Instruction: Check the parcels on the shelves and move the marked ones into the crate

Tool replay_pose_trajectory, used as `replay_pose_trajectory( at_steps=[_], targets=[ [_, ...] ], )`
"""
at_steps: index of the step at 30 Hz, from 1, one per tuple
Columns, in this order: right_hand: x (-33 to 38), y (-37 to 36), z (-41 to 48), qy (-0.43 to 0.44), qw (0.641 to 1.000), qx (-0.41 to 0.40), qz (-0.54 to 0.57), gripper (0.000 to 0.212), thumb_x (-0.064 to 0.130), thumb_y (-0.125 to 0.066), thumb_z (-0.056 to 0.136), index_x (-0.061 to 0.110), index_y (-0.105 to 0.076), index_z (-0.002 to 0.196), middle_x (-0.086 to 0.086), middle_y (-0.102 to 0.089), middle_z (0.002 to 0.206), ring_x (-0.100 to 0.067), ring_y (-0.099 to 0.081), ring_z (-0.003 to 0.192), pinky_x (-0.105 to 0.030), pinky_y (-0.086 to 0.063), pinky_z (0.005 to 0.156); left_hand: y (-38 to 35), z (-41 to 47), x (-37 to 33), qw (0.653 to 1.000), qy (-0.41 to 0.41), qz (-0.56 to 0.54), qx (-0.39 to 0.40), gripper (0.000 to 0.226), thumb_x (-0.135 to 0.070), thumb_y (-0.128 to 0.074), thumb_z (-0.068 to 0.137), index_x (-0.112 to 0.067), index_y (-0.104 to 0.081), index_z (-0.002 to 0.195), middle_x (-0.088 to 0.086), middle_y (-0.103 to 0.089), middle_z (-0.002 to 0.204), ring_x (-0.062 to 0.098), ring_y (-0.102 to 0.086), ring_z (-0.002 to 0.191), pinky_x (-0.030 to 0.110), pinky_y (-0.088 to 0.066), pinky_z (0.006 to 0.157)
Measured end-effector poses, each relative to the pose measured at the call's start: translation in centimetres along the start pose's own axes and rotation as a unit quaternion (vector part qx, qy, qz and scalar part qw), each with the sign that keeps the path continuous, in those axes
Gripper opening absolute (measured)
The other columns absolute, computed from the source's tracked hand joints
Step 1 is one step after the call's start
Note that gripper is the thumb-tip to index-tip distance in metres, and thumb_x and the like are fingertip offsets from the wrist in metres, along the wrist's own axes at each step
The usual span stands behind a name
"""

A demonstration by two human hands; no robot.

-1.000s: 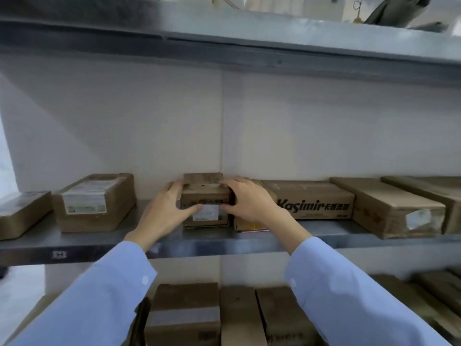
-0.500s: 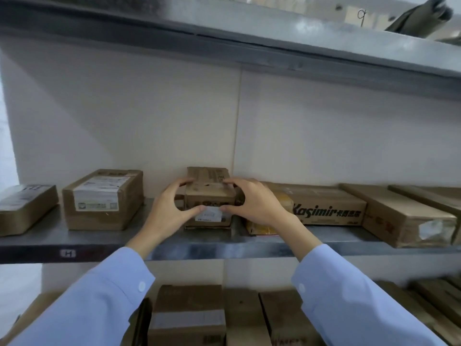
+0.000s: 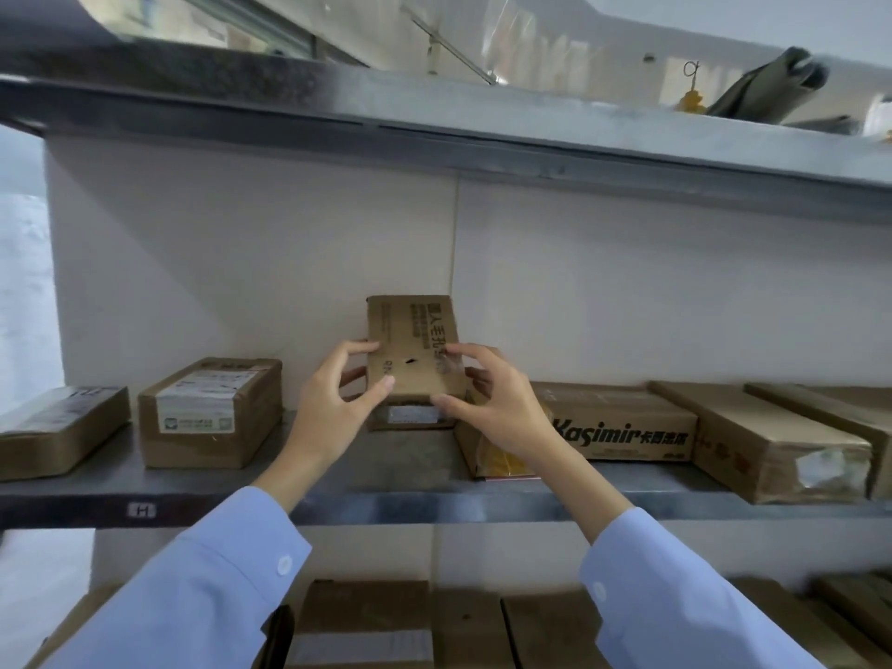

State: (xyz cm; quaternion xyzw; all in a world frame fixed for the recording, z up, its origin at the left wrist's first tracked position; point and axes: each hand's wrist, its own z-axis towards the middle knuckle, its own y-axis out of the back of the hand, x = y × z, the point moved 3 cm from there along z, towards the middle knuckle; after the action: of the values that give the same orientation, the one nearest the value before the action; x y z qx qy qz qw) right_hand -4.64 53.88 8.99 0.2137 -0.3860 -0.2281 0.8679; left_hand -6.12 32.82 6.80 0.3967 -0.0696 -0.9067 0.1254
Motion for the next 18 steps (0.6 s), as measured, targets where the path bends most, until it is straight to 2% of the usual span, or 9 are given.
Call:
replay_pose_trajectory(
  at_steps=[2, 5, 9, 12, 16, 18],
  targets=[
    [0.1, 0.3, -0.2, -0.008, 1.0, -0.007, 0.023, 0.054, 0.033, -0.072, 0.087, 0.027, -0.051, 0.136, 0.01, -0.051, 0.136, -0.01, -0.051, 0.124, -0.03, -0.048, 0.104, -0.2, 0.1, -0.4, 1.0, -0.002, 0.0, 0.002, 0.041, -0.027, -0.072, 0.086, -0.03, -0.052, 0.122, -0.007, -0.053, 0.133, 0.023, -0.053, 0.126, 0.044, -0.052, 0.097],
    [0.0, 0.7, -0.4, -0.015, 0.999, -0.026, 0.029, 0.056, 0.027, -0.073, 0.088, 0.027, -0.048, 0.138, 0.008, -0.048, 0.14, -0.013, -0.054, 0.121, -0.034, -0.05, 0.102, -0.4, -0.1, -0.9, 1.0, -0.003, 0.004, 0.009, 0.056, -0.015, -0.075, 0.083, -0.032, -0.045, 0.127, -0.009, -0.049, 0.137, 0.019, -0.051, 0.126, 0.034, -0.05, 0.096],
    [-0.2, 0.7, -0.4, -0.034, 0.997, -0.025, 0.07, 0.077, 0.017, -0.077, 0.083, 0.033, -0.035, 0.145, 0.007, -0.042, 0.148, -0.019, -0.051, 0.128, -0.041, -0.051, 0.102, -0.1, -0.3, -1.1, 0.999, -0.007, 0.031, 0.024, 0.083, -0.015, -0.081, 0.077, -0.037, -0.034, 0.141, -0.016, -0.04, 0.146, 0.013, -0.043, 0.133, 0.044, -0.047, 0.103],
    [0.2, 0.5, -0.3, -0.048, 0.993, -0.015, 0.105, 0.093, 0.01, -0.076, 0.083, 0.038, -0.02, 0.152, 0.001, -0.043, 0.148, -0.018, -0.049, 0.131, -0.042, -0.048, 0.105, -0.1, -0.4, -1.6, 0.998, -0.017, 0.052, 0.027, 0.091, -0.015, -0.083, 0.075, -0.038, -0.029, 0.145, -0.03, -0.04, 0.136, 0.0, -0.042, 0.128, 0.043, -0.042, 0.108],
    [0.8, 0.3, 0.1, -0.058, 0.99, -0.018, 0.124, 0.103, 0.011, -0.077, 0.083, 0.037, -0.007, 0.155, 0.0, -0.042, 0.148, -0.021, -0.049, 0.132, -0.047, -0.043, 0.109, 0.3, -0.3, -1.6, 0.998, -0.008, 0.062, 0.017, 0.099, -0.016, -0.084, 0.074, -0.036, -0.024, 0.15, -0.016, -0.04, 0.145, 0.011, -0.041, 0.134, 0.046, -0.04, 0.11],
    [0.9, 0.1, 0.3, -0.058, 0.99, -0.018, 0.125, 0.105, 0.014, -0.078, 0.082, 0.036, -0.006, 0.156, 0.001, -0.041, 0.149, -0.022, -0.048, 0.132, -0.049, -0.044, 0.108, 0.6, -0.2, -1.7, 0.999, -0.002, 0.047, 0.014, 0.096, -0.017, -0.082, 0.077, -0.037, -0.024, 0.15, -0.018, -0.042, 0.139, 0.01, -0.043, 0.13, 0.04, -0.041, 0.108]
  ],
)
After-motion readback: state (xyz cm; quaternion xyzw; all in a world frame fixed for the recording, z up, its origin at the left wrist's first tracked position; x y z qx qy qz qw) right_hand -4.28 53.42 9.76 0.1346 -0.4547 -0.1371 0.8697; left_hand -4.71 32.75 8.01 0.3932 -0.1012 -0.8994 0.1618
